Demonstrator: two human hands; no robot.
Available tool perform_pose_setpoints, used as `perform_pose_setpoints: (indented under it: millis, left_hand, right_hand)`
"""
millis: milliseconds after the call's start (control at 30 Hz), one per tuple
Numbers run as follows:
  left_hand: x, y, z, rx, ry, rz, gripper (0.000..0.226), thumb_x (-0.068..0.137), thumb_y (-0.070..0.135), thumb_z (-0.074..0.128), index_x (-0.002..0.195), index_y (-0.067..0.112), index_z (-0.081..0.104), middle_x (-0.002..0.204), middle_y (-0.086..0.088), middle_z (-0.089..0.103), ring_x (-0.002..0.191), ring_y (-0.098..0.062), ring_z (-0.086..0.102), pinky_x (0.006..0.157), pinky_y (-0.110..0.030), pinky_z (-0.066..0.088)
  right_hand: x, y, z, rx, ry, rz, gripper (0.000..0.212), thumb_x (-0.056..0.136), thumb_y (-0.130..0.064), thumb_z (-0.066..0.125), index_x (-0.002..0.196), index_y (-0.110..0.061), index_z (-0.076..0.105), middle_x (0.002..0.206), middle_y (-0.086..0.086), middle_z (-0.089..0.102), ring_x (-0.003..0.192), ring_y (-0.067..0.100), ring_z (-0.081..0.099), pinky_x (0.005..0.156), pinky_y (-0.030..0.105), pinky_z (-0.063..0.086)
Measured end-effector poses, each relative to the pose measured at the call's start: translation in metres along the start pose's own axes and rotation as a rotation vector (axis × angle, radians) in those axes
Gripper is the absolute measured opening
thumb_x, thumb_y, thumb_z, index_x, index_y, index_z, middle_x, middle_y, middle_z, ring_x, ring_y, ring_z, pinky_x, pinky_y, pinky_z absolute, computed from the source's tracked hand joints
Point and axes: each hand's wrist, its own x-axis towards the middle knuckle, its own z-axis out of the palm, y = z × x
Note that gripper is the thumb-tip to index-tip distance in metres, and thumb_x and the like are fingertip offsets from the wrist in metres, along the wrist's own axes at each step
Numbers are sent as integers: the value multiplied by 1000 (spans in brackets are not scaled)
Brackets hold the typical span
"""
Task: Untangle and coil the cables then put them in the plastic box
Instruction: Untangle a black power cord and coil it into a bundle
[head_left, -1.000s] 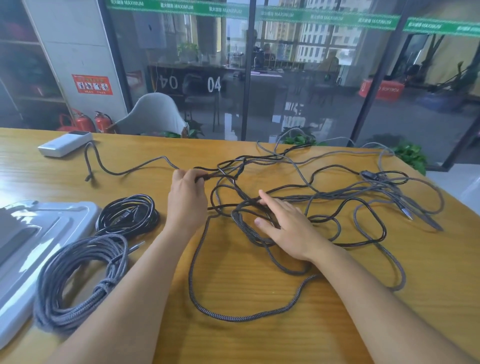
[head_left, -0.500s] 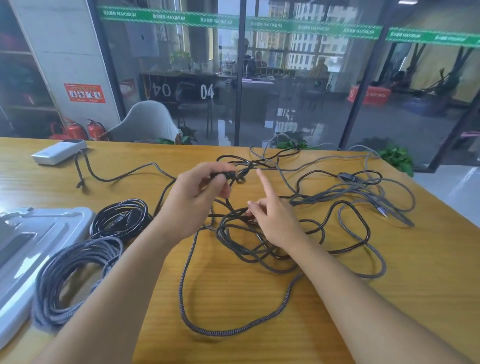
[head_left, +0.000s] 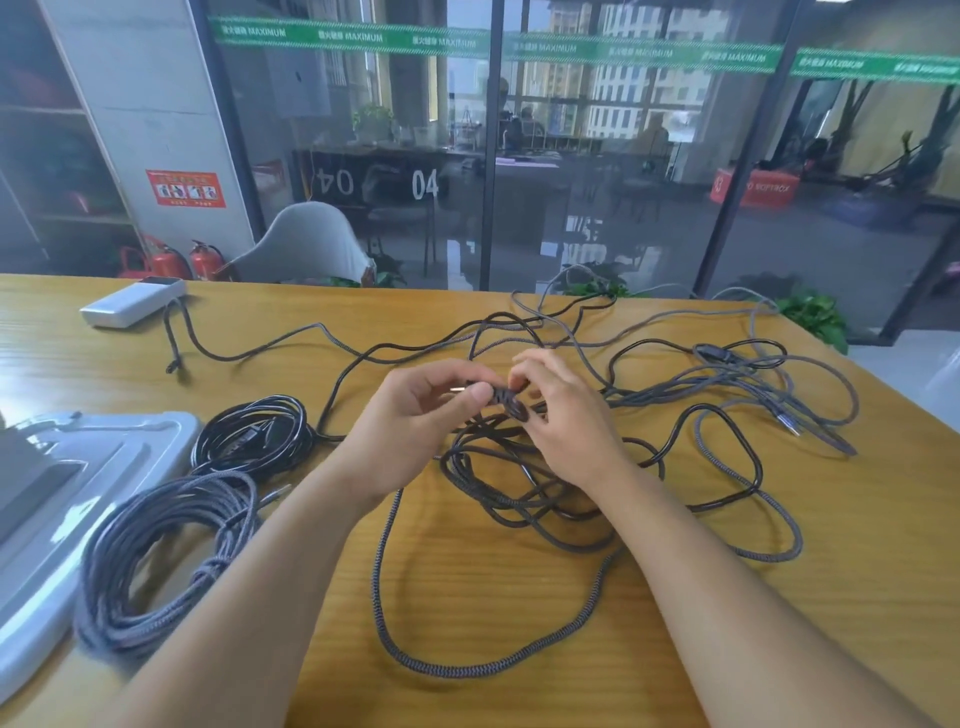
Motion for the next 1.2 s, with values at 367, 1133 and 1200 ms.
perform_pose_setpoints:
  millis: [367,1133,1200]
  left_hand:
    - [7,-48,4,351,119,-148,70,100,45,62,158,23,30,131,11,62,124,-7,56,102,-25,44]
    - [17,-70,-3,754,86,-152,44,92,26,76,134,31,61,120,7,60,119,-16,55,97,-33,47]
    - [17,-72,-4,771,121,-146,44,91,25,77,133,29,62,119,7,61,117,-17,55,95,-34,49]
  right_hand:
    - [-2,1,-15,361,-18,278,25,109,-42,48,92,-31,64,77,-13,64,59,3,51,63,27,44]
    - [-2,-34,-91,1401,299,128,23,109,-23,42,99,-11,60,90,2,60,65,13,47,85,35,56]
    - [-3,-45,-86,1414,198,109,23,108,-23,42,99,-10,60,89,2,61,64,12,50,82,34,58]
